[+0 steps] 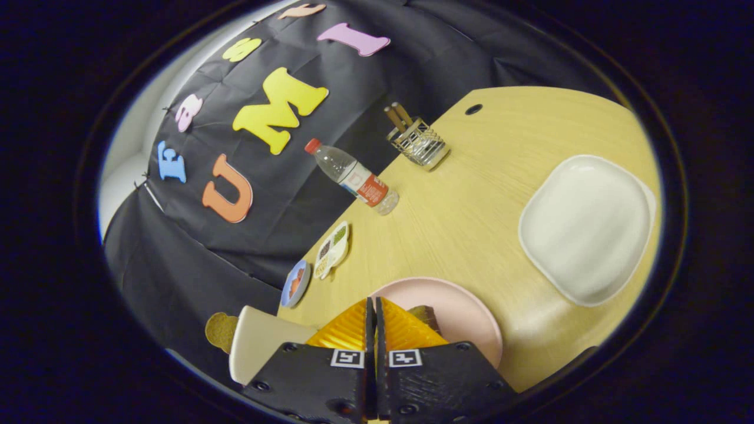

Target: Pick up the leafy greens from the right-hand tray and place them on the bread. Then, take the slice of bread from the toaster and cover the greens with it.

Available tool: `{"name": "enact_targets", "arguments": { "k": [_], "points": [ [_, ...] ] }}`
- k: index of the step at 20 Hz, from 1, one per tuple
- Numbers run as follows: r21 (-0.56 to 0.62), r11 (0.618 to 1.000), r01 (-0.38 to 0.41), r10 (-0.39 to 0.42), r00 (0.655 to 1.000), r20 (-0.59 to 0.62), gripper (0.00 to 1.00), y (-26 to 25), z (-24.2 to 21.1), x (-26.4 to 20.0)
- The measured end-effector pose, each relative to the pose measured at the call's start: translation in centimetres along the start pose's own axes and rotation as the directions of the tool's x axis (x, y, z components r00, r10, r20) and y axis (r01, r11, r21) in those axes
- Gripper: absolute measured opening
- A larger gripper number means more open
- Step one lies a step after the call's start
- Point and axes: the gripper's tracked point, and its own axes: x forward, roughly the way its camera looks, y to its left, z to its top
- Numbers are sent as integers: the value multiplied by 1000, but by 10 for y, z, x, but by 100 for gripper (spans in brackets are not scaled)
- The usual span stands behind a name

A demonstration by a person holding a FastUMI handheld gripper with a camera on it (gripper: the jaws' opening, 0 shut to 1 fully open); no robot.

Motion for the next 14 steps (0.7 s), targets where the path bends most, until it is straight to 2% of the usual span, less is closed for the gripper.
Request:
{"name": "enact_targets", "arguments": {
  "k": [1,5,9,12,14],
  "points": [
    [-40,999,23,-22,1000,17,1,-3,2,0],
    [-132,990,54,-42,995,91,31,-4,18,-7],
    [-228,968,108,-67,982,178,65,-3,34,-24],
    [-342,919,196,-92,951,296,92,9,46,-47],
    [-384,890,247,-94,922,376,95,28,52,-67]
  ]
}}
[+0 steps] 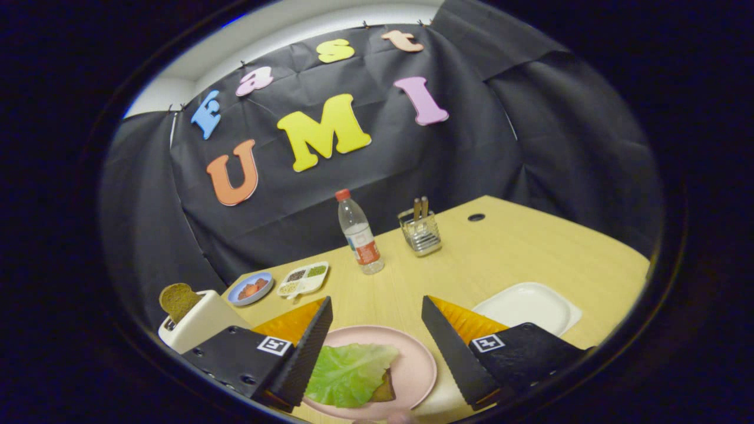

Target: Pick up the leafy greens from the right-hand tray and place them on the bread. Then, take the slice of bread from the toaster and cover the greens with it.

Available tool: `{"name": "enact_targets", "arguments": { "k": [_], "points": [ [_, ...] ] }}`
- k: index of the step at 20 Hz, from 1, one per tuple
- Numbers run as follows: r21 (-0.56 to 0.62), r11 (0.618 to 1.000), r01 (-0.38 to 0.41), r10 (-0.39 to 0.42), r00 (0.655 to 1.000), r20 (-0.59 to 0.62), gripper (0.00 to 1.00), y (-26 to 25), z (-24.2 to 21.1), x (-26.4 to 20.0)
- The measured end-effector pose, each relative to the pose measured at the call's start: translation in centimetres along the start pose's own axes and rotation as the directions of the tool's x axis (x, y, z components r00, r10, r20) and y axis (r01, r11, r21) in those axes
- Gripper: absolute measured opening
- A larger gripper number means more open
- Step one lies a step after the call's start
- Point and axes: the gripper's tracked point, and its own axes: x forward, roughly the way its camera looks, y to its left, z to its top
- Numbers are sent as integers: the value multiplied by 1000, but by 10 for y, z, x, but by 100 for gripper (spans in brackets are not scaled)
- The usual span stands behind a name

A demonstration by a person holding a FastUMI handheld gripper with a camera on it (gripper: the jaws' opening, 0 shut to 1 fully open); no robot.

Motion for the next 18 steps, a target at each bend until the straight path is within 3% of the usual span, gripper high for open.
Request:
{"name": "enact_targets", "arguments": {
  "k": [2,7,18],
  "points": [
    [-49,999,20,-18,998,53,96,17,11,-19],
    [-138,990,-8,24,993,119,95,84,19,-56],
    [-204,960,-193,200,980,18,96,250,-39,-83]
  ]
}}
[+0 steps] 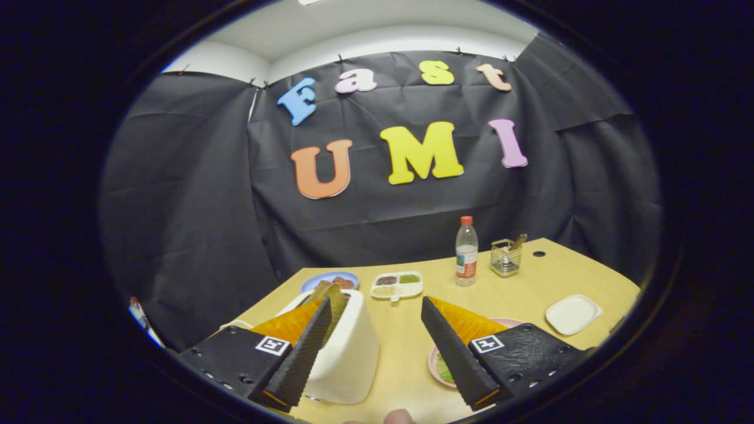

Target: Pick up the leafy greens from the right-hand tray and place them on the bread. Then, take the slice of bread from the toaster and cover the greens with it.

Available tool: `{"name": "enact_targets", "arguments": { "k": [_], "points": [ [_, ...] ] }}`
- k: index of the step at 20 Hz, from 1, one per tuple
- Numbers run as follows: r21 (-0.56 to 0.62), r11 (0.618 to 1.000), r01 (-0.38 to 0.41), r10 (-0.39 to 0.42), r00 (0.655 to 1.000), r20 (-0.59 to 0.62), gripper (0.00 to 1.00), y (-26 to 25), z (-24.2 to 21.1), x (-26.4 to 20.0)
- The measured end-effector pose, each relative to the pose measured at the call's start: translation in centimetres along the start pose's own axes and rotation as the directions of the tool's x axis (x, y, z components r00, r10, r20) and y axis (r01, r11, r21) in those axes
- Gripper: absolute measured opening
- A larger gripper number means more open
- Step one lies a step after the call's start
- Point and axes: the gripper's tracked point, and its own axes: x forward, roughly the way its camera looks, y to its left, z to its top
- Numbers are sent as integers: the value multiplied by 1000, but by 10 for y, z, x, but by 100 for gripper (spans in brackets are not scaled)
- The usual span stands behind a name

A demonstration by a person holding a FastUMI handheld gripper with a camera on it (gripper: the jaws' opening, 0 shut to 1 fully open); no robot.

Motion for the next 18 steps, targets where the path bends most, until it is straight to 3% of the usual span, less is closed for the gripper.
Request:
{"name": "enact_targets", "arguments": {
  "k": [5,9,16,18],
  "points": [
    [-36,999,-15,12,997,-74,96,47,-20,25],
    [-81,996,43,-56,985,-162,92,46,-41,57],
    [-50,997,58,-67,978,-195,48,43,-39,79],
    [-30,999,39,-44,978,-204,19,47,-38,78]
  ]
}}
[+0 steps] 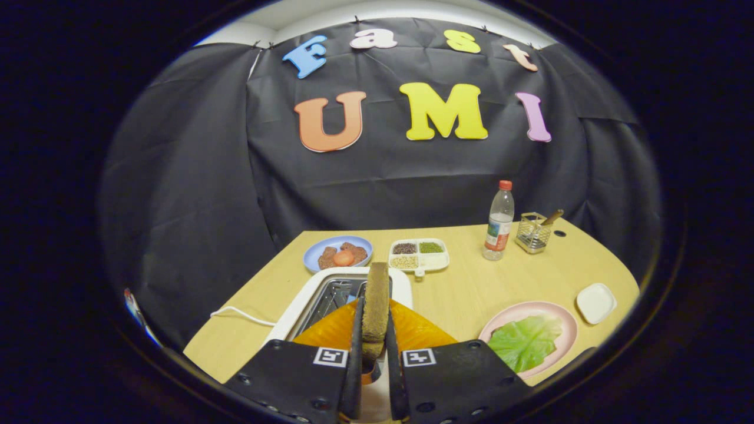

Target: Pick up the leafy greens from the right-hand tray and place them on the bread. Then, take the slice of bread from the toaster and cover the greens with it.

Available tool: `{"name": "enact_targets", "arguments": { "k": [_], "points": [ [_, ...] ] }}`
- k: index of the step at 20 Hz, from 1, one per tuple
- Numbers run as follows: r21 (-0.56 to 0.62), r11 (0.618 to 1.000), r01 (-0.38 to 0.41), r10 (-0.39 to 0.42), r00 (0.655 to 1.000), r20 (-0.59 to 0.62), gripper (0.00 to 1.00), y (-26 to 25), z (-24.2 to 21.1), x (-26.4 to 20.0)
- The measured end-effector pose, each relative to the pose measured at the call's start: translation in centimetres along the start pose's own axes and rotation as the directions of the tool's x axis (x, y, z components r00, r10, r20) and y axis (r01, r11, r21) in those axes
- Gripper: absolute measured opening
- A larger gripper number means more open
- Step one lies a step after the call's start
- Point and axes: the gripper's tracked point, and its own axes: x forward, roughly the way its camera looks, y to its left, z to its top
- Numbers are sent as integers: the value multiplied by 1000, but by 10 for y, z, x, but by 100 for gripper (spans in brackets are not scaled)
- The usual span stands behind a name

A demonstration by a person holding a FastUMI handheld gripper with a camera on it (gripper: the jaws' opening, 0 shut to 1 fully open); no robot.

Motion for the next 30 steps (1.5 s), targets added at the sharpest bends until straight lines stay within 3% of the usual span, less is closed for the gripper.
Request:
{"name": "enact_targets", "arguments": {
  "k": [1,2,12,19,25,30],
  "points": [
    [-3,1000,-6,6,1000,4,19,1,1,0],
    [-3,1000,-16,16,1000,5,11,3,2,-4],
    [90,987,-136,119,978,170,11,-20,79,-60],
    [140,989,-53,16,967,252,11,-106,94,-81],
    [180,983,38,-76,975,209,11,-177,57,-71],
    [220,974,62,-99,981,165,11,-203,23,-57]
  ]
}}
